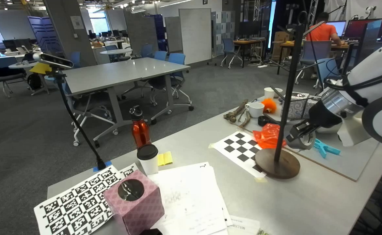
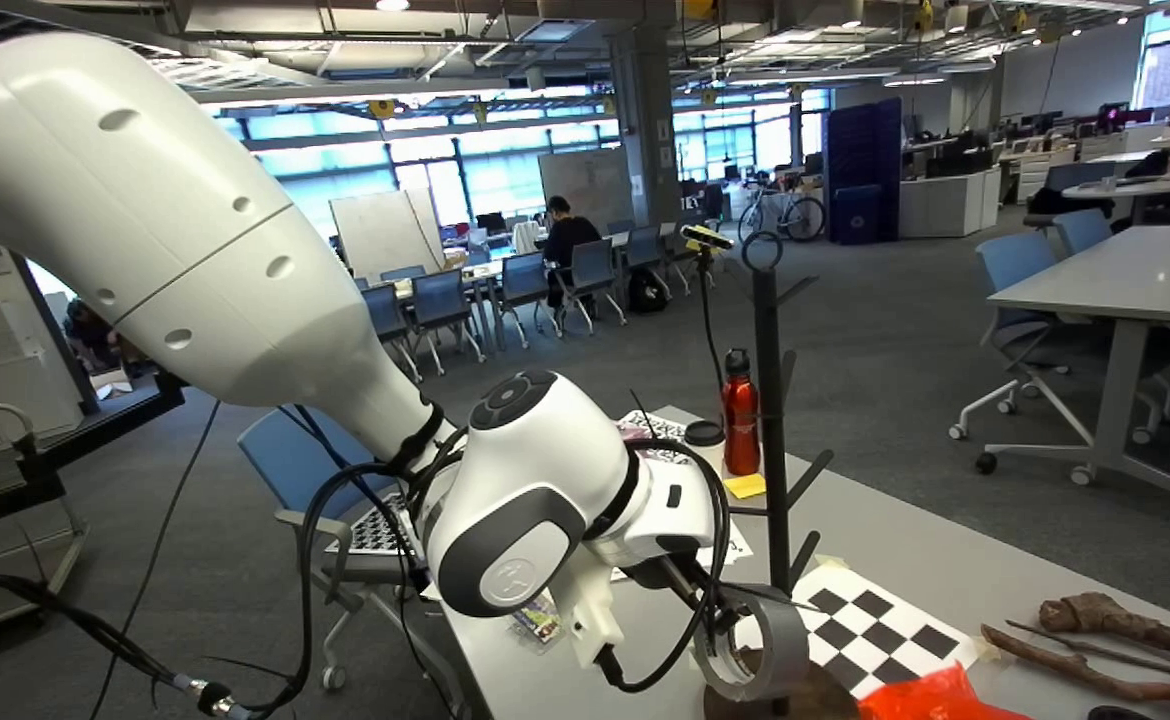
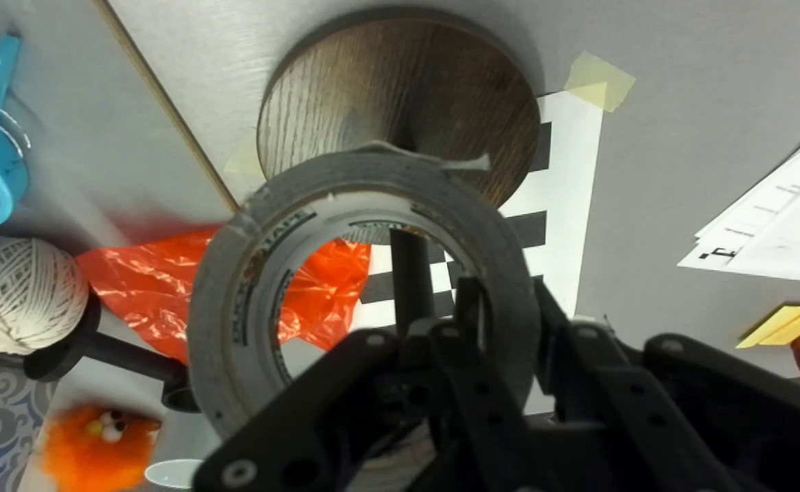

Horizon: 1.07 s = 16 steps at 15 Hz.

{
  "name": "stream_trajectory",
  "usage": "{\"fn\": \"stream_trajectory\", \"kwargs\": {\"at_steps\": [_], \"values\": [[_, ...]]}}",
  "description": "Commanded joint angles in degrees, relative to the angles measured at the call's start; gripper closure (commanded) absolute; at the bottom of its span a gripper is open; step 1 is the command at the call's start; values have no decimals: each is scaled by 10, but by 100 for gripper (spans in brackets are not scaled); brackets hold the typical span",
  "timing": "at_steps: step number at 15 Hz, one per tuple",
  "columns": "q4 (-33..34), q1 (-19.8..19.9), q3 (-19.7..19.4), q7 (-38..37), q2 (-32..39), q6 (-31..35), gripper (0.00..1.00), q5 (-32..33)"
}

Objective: Place the peg on the table, hang the gray masking tape on the stand, then put it on the table

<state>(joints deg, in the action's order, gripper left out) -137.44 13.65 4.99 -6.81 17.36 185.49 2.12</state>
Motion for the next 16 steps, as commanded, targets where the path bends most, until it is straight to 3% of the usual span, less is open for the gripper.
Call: {"fn": "stream_trajectory", "kwargs": {"at_steps": [1, 10, 16], "values": [[-2, -29, -32, 27, -25, -21, 95, -12], [-8, -56, -62, 31, -44, -51, 95, -13], [-30, -27, -34, 24, -53, -36, 95, 0]]}}
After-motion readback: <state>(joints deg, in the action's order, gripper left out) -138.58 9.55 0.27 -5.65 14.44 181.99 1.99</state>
